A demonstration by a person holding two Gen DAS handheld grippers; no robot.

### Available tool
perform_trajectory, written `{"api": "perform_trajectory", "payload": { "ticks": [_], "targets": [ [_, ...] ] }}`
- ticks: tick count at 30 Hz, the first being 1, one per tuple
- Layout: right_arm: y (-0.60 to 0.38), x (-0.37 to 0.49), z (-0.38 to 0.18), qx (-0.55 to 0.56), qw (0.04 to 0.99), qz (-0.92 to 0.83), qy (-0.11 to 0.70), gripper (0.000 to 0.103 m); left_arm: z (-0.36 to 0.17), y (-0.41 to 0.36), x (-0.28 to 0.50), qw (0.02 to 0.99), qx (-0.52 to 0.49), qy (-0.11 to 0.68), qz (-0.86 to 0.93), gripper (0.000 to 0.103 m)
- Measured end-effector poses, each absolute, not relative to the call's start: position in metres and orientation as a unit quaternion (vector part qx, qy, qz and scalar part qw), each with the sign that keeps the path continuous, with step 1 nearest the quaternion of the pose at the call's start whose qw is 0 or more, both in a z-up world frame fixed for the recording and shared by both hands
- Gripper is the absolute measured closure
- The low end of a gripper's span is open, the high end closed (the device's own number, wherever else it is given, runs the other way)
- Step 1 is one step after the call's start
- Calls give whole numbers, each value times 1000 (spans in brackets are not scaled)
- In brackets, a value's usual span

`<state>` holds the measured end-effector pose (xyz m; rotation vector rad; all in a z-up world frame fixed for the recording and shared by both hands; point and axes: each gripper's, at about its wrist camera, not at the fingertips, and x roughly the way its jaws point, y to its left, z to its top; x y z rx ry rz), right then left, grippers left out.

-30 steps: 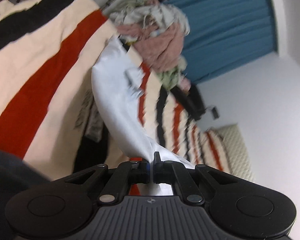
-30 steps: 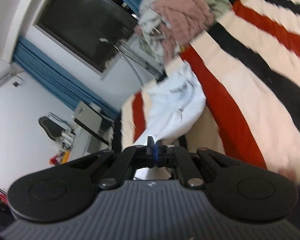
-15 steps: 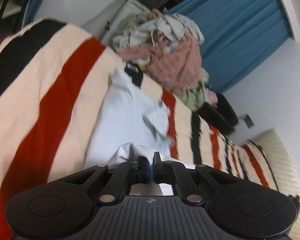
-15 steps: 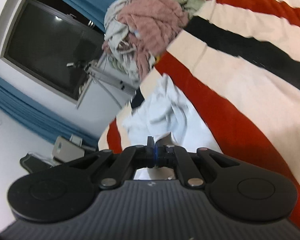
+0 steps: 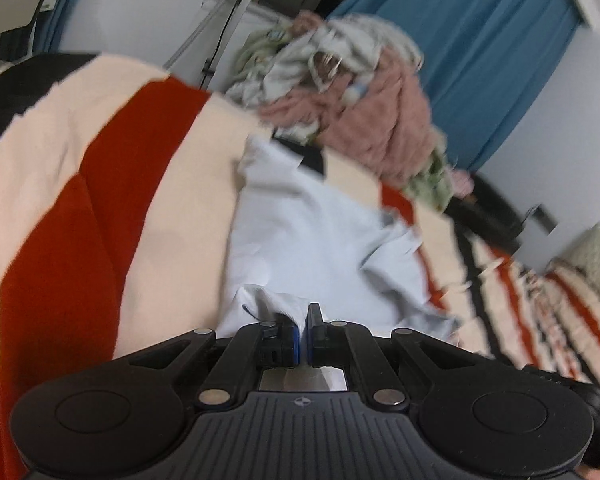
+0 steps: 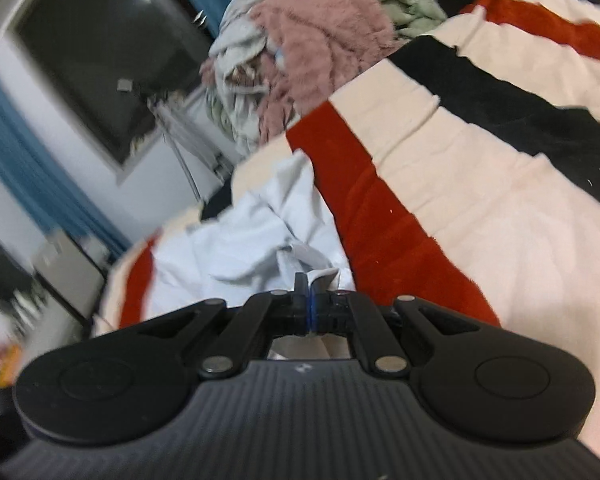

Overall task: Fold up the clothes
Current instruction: 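Fold the held hem up toward the collar with both tools, then release the hem and raise both tools above the folded T-shirt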

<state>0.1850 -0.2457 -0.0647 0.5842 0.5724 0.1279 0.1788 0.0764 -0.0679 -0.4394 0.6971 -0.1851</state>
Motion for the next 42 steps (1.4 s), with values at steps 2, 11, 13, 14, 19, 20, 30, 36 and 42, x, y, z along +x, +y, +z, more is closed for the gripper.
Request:
{"api": "perform_trajectory", "payload": {
  "ticks": [2, 11, 13, 14, 19, 20, 30, 36, 42],
  "targets": [
    [-239, 188, -68, 248, 925, 60, 282, 100, -75, 76, 184, 911, -207, 344, -91, 99],
    [-221, 172, -46, 178, 937, 87, 287, 59, -48, 55, 155, 944, -126, 289, -96, 11],
    [-220, 160, -40, 185, 936, 104, 282, 17, -37, 47, 141, 953, -99, 273, -90, 8],
    [-219, 152, -36, 187, 938, 100, 274, 14, -33, 43, 135, 955, -89, 269, -89, 8],
    [-211, 115, -10, 146, 955, 91, 241, 15, -11, 36, 97, 961, -74, 251, -84, 4],
    [-209, 107, -4, 133, 959, 90, 232, 15, -6, 35, 88, 963, -71, 247, -85, 3],
    [-204, 33, 30, 94, 974, 90, 188, 15, 23, 23, 6, 970, -22, 229, -81, 2],
    [-210, -5, 33, 100, 977, 82, 172, 15, 27, 23, -30, 970, -20, 234, -68, 2],
    [-208, -13, 31, 101, 977, 81, 169, 15, 26, 29, -42, 966, -42, 242, -75, 2]
  ]
}}
